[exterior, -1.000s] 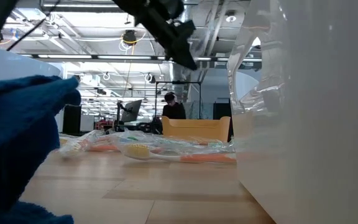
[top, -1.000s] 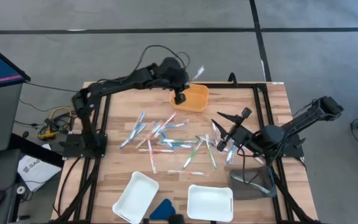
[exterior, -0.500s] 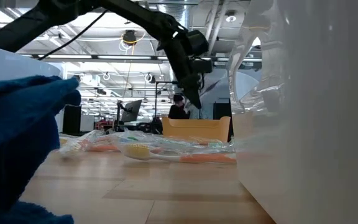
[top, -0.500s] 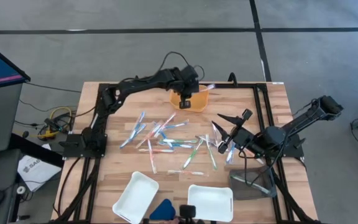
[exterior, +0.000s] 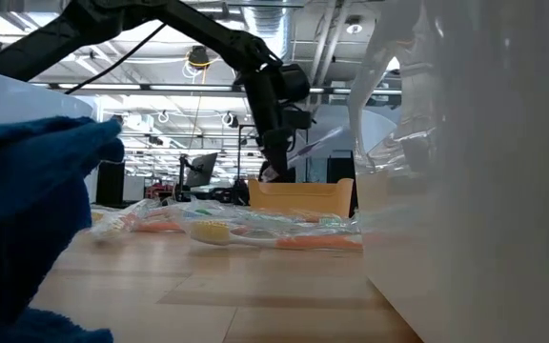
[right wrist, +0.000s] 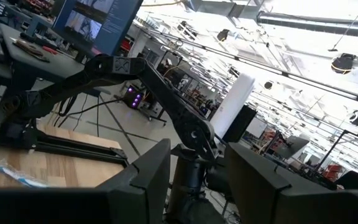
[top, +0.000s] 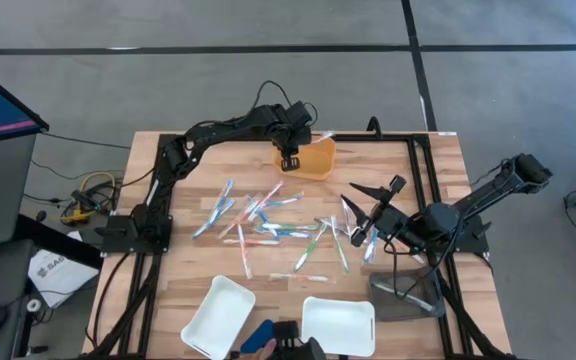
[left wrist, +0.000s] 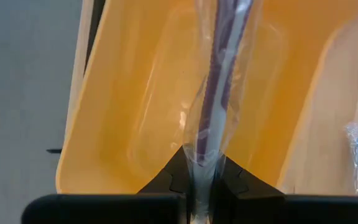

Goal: Pick & Place Toothbrushes
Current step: Put the purple toothbrush into the yellow bin

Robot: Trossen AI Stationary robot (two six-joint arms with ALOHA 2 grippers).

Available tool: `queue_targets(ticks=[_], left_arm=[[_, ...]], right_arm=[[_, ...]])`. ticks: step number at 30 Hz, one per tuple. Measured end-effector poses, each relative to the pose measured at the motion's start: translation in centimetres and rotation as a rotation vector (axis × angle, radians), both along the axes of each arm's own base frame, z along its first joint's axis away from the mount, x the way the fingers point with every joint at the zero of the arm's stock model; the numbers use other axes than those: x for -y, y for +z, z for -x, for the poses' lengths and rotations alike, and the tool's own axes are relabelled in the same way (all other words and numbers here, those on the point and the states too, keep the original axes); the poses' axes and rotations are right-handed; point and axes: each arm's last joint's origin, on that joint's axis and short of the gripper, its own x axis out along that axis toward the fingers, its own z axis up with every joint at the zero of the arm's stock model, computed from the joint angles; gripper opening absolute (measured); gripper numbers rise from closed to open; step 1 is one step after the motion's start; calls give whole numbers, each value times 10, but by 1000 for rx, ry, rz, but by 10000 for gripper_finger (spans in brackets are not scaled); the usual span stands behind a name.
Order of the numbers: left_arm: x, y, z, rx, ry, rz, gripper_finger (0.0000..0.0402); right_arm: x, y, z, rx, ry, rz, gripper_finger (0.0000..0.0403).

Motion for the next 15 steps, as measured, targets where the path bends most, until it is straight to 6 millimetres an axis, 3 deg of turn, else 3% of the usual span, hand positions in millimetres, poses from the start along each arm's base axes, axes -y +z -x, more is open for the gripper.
queue_targets(ticks=[10,15], left_arm=[[0,-4,2,-26,5,17,13],[0,-23,-1,-69,14,59,15]], right_arm=[[0,0,0,0,0,0,145],[0,0,0,0,0,-1,145]])
